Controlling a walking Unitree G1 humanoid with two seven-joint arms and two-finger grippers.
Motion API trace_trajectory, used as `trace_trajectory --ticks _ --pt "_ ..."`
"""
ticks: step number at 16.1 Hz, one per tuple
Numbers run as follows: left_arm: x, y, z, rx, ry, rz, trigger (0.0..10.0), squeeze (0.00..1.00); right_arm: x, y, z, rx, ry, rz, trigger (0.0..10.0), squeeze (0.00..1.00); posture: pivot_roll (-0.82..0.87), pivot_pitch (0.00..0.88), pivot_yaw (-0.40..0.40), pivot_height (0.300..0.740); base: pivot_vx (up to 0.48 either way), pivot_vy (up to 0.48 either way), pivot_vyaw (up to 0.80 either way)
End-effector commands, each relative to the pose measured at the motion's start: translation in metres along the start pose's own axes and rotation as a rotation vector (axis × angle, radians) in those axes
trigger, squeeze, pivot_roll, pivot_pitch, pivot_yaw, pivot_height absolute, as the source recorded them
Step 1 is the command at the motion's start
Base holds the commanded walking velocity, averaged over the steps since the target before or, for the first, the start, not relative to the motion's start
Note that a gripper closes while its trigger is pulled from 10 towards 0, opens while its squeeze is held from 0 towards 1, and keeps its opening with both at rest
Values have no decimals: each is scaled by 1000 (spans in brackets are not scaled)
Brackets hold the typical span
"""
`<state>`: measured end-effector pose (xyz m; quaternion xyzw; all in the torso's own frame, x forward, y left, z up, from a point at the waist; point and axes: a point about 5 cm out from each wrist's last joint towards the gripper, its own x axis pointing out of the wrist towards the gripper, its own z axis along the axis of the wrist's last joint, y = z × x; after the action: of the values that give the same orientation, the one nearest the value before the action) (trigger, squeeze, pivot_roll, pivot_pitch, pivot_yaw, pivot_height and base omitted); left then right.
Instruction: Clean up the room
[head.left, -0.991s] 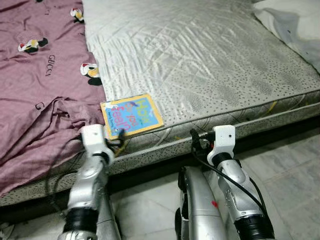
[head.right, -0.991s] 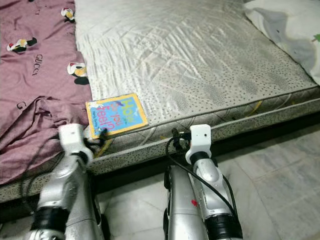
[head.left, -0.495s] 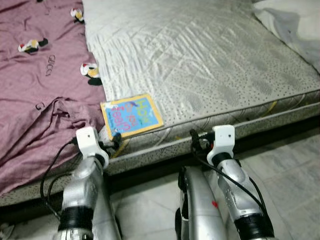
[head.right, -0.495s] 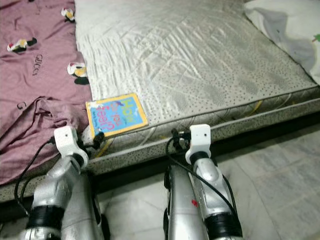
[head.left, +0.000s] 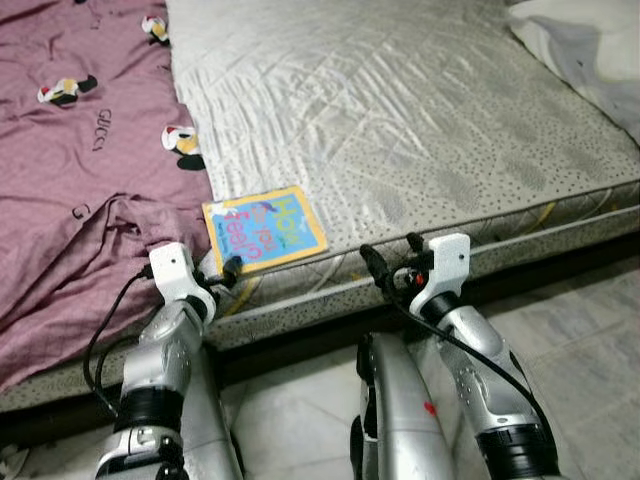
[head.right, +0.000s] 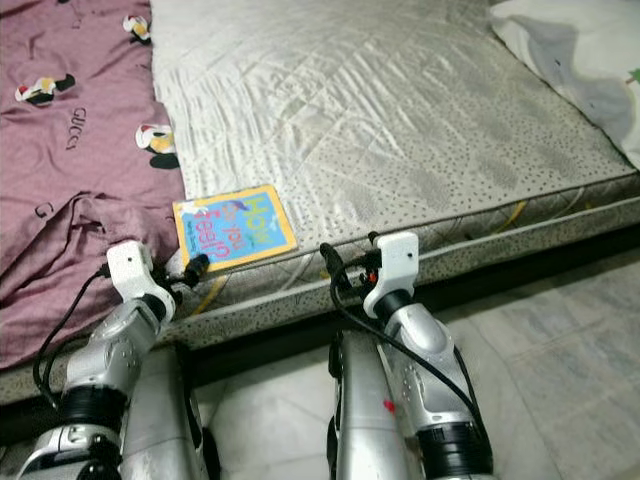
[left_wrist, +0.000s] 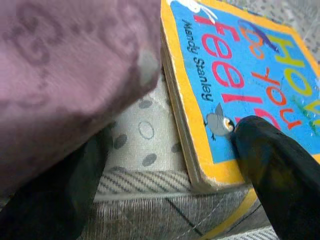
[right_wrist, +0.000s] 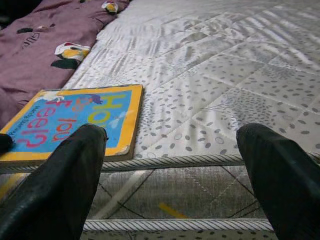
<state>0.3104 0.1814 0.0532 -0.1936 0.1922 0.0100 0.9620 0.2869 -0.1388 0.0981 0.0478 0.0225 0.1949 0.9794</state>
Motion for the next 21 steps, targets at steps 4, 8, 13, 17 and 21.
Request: trace_trajectory --ticks 4,8,13,17,21 --pt "2 -11 -5 -7 66 -116 10000 0 -1 -1 4 -10 -4 -1 10000 0 -69 118 -24 498 0 0 0" --pt "8 -18 -10 -12 131 -185 10000 0 1 16 2 55 18 91 10000 0 -65 114 -26 498 0 0 0" --pt "14 -21 -4 -161 121 -244 10000 0 0 21 5 46 20 139 10000 0 -74 111 -29 498 0 0 0" --pt "21 -28 8 -213 98 -279 0 0 0 13 8 21 9 81 10000 0 -80 109 -26 498 0 0 0" --pt "22 -29 10 -224 95 -299 0 0 0 11 7 9 8 64 10000 0 -79 111 -28 498 0 0 0"
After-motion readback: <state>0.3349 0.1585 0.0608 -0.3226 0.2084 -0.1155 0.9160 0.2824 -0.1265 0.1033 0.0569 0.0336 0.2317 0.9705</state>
